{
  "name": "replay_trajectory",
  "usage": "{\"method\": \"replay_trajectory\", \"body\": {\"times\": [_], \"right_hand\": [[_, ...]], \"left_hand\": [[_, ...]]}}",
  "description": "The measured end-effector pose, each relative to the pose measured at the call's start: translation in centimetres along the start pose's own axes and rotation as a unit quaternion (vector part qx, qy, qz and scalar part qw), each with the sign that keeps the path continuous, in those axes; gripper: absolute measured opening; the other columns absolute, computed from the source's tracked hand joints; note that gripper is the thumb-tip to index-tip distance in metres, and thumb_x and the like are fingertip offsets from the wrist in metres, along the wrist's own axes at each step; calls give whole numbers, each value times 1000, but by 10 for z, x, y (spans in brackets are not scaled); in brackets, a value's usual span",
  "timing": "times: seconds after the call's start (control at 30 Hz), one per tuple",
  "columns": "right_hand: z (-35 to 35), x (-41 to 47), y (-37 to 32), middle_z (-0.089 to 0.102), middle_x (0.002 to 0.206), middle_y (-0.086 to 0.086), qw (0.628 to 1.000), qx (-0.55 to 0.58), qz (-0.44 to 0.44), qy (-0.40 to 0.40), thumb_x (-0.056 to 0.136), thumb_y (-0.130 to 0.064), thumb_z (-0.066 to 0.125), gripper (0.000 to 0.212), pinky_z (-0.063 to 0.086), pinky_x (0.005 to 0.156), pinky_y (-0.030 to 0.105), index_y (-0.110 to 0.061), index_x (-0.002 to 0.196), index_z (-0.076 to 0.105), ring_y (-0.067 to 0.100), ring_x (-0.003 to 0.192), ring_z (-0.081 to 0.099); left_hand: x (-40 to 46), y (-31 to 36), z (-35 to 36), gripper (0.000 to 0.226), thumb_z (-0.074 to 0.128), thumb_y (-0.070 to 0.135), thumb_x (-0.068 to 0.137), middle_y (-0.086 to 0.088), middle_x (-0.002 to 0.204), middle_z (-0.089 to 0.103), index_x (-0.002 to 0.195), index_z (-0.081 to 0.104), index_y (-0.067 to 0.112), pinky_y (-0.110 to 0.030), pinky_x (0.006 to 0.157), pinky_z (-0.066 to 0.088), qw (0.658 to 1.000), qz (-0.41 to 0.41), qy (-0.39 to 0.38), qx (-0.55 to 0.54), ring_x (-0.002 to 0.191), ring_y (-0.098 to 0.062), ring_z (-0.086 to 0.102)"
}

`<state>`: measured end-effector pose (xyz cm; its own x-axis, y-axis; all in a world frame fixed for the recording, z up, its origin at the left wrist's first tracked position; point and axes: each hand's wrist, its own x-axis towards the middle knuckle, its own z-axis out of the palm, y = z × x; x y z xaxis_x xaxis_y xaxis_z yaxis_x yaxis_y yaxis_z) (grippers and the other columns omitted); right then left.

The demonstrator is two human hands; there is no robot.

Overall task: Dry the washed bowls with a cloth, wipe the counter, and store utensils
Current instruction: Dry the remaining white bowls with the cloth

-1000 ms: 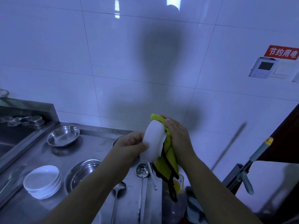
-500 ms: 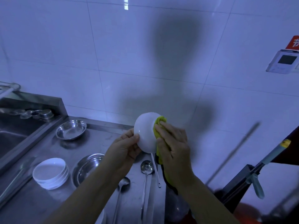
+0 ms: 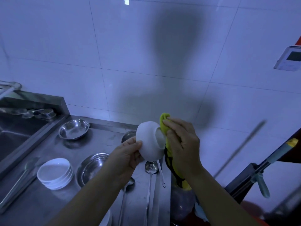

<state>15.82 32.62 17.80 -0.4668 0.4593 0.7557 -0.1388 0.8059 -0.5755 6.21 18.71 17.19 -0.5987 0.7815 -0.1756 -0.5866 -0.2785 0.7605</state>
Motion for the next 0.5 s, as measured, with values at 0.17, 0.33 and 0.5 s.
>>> {"method": "replay_trajectory", "body": {"times": [0.17,0.33,0.5], "right_hand": [[40,-3,-27,61,127,5,996,-29,0,-80,94,-24,44,38,43,98,44,-7,122,65,23,115,54],[57,-31,-24,50,140,6,981,-125,-137,-55,96,-19,49,34,39,98,42,-12,128,60,24,125,48],[59,-41,-14,47,139,6,972,-145,-187,-1,100,-20,44,31,39,98,41,-15,127,57,25,119,47]], "left_hand": [[-3,-3,4,24,52,7,80,-16,86,72,99,65,0,-27,66,58,999,12,22,-20,73,-21,69],[-4,10,4,13,57,10,76,-6,69,69,83,67,8,-18,55,55,995,-6,46,-94,60,-10,67],[-2,26,-5,15,45,3,93,-19,76,72,97,58,-3,-35,60,58,969,-55,78,-227,64,-22,72]]}}
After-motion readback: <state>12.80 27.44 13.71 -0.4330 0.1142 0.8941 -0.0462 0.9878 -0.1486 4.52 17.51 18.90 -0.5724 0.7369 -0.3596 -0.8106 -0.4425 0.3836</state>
